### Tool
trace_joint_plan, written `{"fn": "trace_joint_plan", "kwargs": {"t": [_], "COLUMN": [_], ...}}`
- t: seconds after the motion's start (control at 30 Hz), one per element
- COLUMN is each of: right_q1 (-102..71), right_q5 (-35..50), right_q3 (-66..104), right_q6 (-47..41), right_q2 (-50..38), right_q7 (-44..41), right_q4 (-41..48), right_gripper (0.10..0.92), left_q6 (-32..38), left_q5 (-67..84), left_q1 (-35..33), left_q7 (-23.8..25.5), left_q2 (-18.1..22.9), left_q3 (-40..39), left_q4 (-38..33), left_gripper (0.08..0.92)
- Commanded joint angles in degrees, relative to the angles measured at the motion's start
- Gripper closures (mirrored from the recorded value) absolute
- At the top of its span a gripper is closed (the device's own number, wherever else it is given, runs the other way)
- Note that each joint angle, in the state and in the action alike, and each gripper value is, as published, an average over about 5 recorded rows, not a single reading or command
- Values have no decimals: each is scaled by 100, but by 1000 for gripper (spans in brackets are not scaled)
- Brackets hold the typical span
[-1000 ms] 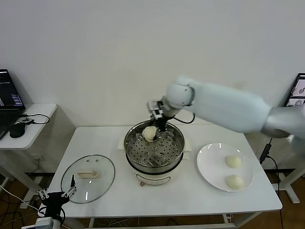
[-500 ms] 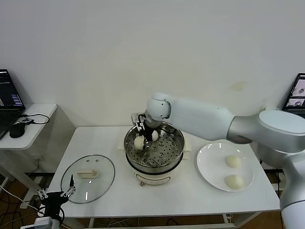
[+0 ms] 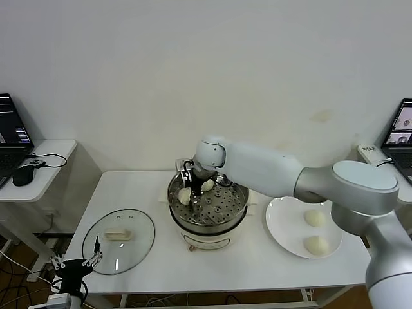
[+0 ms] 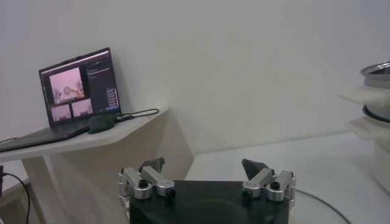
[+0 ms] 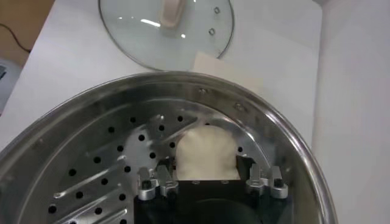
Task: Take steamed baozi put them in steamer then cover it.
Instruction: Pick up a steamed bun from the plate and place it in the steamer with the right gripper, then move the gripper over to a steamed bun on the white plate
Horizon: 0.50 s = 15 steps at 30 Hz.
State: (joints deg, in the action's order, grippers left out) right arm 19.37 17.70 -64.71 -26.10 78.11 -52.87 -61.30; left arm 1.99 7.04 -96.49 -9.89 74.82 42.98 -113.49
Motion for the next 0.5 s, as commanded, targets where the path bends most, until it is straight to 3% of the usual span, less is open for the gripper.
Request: {"fn": "trace_joint_plan", "kwargs": {"t": [0.03,0.2,0.5], "right_q1": [270,1057,2333], "right_q5": [23,124,-19], "right_q3": [48,-113,-865], "right_q6": [65,185,444], "right_q2": [-243,-828,-2640], "right_q7": [-210,-607,-1049], "right_q4": [-356,-974,-2553], "right_gripper": [337,223,203], "left_q6": [-13,-18,-17], "left_q5": [-2,3,14], "left_q1": [-9,-4,75], "left_q7": [7,13,15], "left_q2": [-10,-33,-101], "left_q3": [17,21,-65], "left_q4": [-24,-22,13], "left_gripper": [177,177,177]}}
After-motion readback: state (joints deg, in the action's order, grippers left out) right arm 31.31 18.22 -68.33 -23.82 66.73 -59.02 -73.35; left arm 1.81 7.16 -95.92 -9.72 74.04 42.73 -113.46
